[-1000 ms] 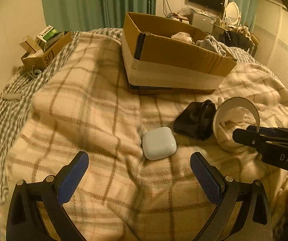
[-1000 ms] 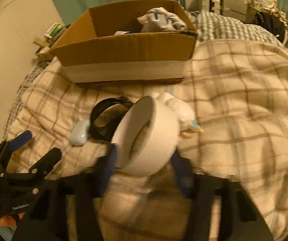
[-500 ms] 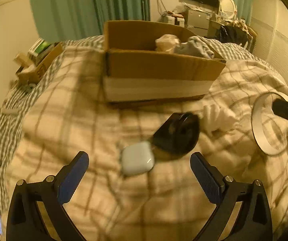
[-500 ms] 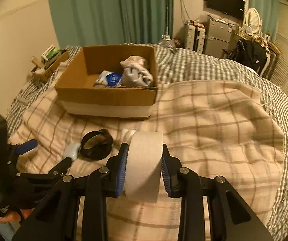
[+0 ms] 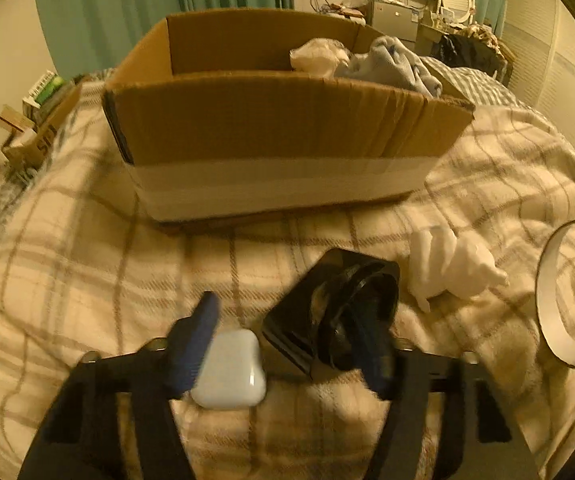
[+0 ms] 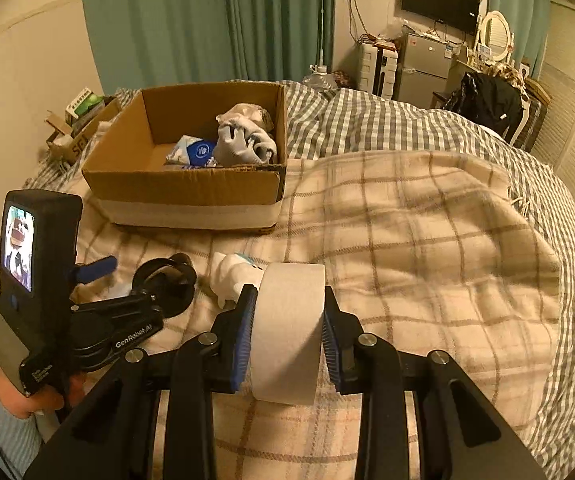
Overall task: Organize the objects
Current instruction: 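Grasp the black cup-shaped holder by its rim with the left tool, then carry the white band and black holder into the box and release both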
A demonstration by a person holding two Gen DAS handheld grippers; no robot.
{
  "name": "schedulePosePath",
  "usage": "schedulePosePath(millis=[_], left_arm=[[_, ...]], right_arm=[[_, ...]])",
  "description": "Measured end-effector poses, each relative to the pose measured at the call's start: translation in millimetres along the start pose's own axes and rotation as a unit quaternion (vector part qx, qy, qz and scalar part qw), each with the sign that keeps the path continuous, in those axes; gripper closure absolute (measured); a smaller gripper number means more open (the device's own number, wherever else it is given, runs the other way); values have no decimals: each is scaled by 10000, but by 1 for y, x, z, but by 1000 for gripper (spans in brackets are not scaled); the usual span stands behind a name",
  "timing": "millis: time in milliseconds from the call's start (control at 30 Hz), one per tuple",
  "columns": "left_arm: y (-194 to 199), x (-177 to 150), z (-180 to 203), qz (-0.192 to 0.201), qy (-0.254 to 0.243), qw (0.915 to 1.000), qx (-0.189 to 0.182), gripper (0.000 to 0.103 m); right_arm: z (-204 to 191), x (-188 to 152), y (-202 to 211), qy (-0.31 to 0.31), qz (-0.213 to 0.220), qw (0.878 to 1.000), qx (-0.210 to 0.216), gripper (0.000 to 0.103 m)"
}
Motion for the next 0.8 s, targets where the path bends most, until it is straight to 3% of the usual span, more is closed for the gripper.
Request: schedulePosePath(millis=[33,67,100,200,467,567,800], left_arm=[[0,-1,0,-13,-4,10000,-43,55],[2,-3,0,-25,-23,9999,-95,72],[3,-5,1,-37,-43,9999,-127,80],[15,-9,-2,22,-93,9999,-109,88],[67,-3,-40,360,468,9983,-23,88],[90,7,-52,572,474,9972,39,89],[147,34,-69,1185,364,9922,151,89]], right_arm=[[-1,0,0,36,-6,10000,-19,73],[-2,0,0,56,-2,10000,-27,73],[-3,1,1,65,6,10000,-29,73],[-5,2,5,76,24,10000,11,73],[-17,5,25,111,99,9990,423,73],[-25,12,41,126,218,9979,590,73],[-48,48,86,647,604,9950,464,73]])
Point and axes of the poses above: each gripper's, at about its wrist camera, not at the fingertips, and y roughly against the way its jaws point, z to its right, x to its top, the point moved 4 cm from there along -y, roughly the way its jaws point, and after that the axes turned 14 degrees about x, right-handed, at the moved point
